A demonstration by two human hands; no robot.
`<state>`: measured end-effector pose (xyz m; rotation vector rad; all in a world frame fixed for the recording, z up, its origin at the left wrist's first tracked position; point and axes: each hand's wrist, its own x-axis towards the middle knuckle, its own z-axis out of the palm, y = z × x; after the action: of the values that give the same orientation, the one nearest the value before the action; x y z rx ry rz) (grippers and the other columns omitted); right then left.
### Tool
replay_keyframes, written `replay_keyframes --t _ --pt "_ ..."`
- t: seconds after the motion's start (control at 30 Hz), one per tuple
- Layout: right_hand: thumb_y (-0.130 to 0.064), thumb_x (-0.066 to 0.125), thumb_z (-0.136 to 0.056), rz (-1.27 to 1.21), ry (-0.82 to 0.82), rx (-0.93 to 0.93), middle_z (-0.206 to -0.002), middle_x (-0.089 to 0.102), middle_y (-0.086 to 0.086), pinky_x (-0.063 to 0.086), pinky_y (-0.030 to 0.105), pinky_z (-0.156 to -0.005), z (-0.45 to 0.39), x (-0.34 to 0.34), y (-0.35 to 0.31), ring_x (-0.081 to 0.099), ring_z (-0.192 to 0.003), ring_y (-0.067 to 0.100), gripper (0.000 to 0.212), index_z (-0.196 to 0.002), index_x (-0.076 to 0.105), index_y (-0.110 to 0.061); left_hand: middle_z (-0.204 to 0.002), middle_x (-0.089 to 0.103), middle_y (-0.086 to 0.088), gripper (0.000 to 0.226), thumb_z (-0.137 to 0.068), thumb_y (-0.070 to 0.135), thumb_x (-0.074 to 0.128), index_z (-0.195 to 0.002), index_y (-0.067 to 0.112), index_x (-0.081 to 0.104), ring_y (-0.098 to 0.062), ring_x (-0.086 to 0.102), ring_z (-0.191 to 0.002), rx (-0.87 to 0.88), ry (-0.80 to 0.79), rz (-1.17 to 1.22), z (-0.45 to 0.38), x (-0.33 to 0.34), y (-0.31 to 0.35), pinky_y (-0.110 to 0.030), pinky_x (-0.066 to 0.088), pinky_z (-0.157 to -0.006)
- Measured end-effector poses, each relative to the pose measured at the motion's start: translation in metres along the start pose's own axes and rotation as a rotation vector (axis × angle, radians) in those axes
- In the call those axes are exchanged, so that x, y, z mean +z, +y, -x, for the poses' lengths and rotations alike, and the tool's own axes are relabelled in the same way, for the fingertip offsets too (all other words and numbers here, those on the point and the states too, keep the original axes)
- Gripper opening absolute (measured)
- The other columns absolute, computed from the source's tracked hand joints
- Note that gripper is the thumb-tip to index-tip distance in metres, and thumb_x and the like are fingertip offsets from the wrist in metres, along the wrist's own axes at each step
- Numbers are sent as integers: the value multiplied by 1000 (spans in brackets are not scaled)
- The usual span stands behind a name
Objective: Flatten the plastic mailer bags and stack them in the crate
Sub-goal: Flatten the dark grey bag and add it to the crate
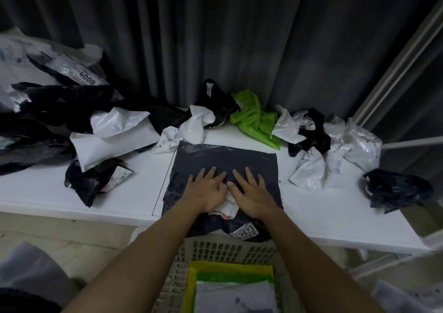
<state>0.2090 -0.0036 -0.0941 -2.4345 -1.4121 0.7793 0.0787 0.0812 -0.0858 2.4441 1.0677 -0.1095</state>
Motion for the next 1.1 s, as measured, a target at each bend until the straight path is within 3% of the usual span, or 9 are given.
replay_keyframes --t 0.2,1.1 --pt "-66 18 -95 77 16 7 -159 -15 -12 -3 55 -117 -8 8 4 -17 -146 27 59 -149 3 -48 -161 1 -2 53 -102 43 14 -153 30 11 -22 -5 -148 -32 12 -22 -6 14 -3 -48 -2 -119" --pt "-63 20 -96 186 8 39 -159 -19 -5 -13 53 -115 -22 34 19 -22 -144 31 62 -151 2 -42 -160 -13 0 56 -101 47 14 -153 30 3 -21 -15 -146 -65 -7 -66 -16 48 -20 -46 -11 -117"
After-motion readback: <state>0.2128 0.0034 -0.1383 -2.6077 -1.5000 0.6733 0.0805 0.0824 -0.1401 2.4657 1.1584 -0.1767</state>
